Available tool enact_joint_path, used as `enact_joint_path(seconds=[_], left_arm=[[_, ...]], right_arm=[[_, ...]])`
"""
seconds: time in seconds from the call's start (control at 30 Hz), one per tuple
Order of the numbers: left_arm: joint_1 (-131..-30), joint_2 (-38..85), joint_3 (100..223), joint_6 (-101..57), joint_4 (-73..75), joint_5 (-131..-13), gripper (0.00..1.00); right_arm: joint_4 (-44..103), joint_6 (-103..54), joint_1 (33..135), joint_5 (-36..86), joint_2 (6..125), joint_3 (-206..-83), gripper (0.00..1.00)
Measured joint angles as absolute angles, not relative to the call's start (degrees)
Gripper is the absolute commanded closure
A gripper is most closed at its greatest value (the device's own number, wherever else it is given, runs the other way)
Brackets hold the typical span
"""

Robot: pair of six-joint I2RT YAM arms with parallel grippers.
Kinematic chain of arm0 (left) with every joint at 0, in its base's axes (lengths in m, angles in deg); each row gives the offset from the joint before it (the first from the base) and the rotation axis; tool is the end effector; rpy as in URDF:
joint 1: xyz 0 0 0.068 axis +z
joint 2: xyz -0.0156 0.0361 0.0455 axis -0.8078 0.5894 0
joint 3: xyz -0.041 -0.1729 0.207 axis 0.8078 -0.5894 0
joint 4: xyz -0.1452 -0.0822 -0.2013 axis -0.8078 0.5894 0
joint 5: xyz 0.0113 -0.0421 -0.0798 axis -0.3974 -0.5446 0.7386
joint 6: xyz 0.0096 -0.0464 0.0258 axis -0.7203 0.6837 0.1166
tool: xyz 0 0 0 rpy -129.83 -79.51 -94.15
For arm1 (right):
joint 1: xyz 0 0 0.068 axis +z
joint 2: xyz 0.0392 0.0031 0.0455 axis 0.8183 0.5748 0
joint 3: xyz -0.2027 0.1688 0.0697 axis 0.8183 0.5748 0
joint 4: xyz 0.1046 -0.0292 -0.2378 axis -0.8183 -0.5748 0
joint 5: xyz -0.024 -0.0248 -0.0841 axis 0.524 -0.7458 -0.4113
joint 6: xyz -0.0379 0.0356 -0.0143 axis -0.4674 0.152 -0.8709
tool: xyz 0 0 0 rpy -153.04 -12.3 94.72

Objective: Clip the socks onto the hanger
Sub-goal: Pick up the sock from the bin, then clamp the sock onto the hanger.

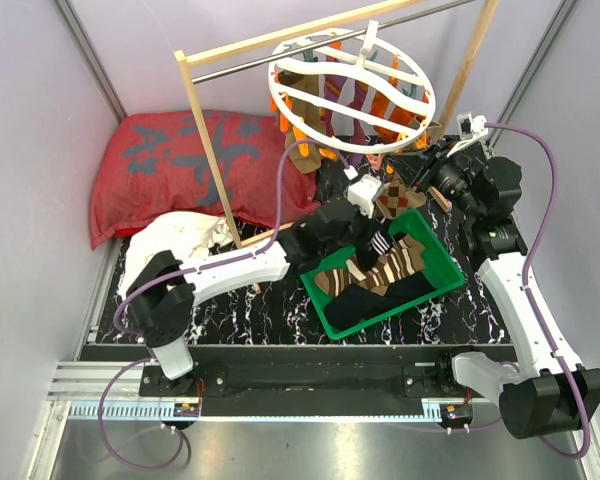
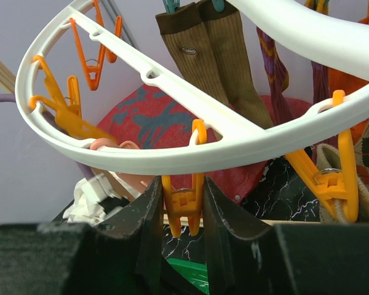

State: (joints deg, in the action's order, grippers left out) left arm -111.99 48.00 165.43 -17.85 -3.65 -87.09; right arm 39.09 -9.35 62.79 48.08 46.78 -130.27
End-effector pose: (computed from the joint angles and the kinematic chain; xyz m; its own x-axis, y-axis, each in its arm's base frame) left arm 0.2244 -0.3524 0.3005 -0.3598 0.0600 -0.9311 0.7087 0.6667 -0.2309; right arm 0.2408 0.0516 0.4184 -0.0978 0.3078 -0.9464 -0.6298 0.7172 0.2983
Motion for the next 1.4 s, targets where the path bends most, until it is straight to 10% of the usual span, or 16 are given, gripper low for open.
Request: enact_joint_path(seconds=[1.4], left_arm=[[-107.8, 38.6, 156.3, -15.6, -32.8, -83.3, 0.99]], right_arm=[[38.3, -12.0, 62.8, 51.3, 46.5, -129.6, 1.0]])
